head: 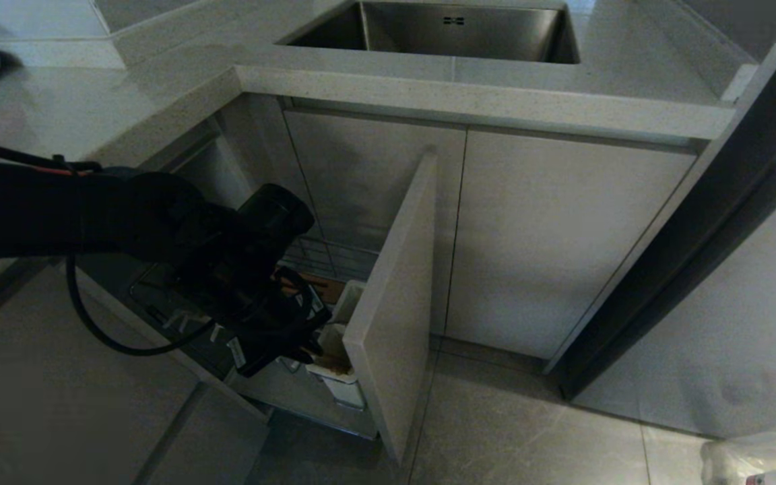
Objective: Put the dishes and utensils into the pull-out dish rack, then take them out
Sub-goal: Take the chopsticks out of the cupboard
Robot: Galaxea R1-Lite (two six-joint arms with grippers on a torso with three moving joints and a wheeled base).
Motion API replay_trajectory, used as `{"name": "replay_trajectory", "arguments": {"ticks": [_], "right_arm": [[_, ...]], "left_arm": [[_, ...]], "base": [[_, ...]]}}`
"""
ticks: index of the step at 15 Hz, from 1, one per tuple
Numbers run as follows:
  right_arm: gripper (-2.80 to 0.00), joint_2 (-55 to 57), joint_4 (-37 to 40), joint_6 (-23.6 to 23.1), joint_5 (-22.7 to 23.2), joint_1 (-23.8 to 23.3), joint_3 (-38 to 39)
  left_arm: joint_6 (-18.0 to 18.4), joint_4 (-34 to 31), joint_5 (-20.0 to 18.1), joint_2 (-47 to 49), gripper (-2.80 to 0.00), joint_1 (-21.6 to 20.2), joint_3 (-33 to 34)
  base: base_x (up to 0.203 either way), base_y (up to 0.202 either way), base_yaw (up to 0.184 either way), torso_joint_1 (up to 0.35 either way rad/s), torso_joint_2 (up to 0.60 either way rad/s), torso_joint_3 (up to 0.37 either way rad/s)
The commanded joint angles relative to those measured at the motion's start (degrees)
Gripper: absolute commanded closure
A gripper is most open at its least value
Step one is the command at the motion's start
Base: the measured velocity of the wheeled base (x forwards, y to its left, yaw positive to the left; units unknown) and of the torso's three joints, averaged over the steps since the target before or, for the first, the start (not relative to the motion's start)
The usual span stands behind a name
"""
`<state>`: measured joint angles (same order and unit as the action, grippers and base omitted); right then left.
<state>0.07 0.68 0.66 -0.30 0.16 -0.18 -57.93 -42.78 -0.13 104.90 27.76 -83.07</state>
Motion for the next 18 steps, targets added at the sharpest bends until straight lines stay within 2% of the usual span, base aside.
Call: {"name": "replay_trajectory", "arguments": {"ticks": [1, 8, 9, 18], "right_arm": [[0.0, 0.0, 0.0, 0.0, 0.0, 0.0, 0.0], [0.0, 0.0, 0.0, 0.0, -1.2, 0.0, 0.0], [0.0, 0.0, 0.0, 0.0, 0.0, 0.0, 0.0], [0.0, 0.0, 0.0, 0.0, 0.0, 0.0, 0.0]], "left_arm": [[-0.3, -0.2, 0.0, -0.2, 0.0, 0.0, -0.6], [0.1, -1.7, 3.2, -6.6, 0.0, 2.2, -9.1], [0.1, -1.9, 3.3, -7.3, 0.0, 2.6, -9.7], [0.1, -3.7, 4.5, -11.4, 0.0, 3.3, -12.5]], "base": [[0.0, 0.0, 0.0, 0.0, 0.0, 0.0], [0.0, 0.0, 0.0, 0.0, 0.0, 0.0], [0.0, 0.0, 0.0, 0.0, 0.0, 0.0], [0.0, 0.0, 0.0, 0.0, 0.0, 0.0]]}}
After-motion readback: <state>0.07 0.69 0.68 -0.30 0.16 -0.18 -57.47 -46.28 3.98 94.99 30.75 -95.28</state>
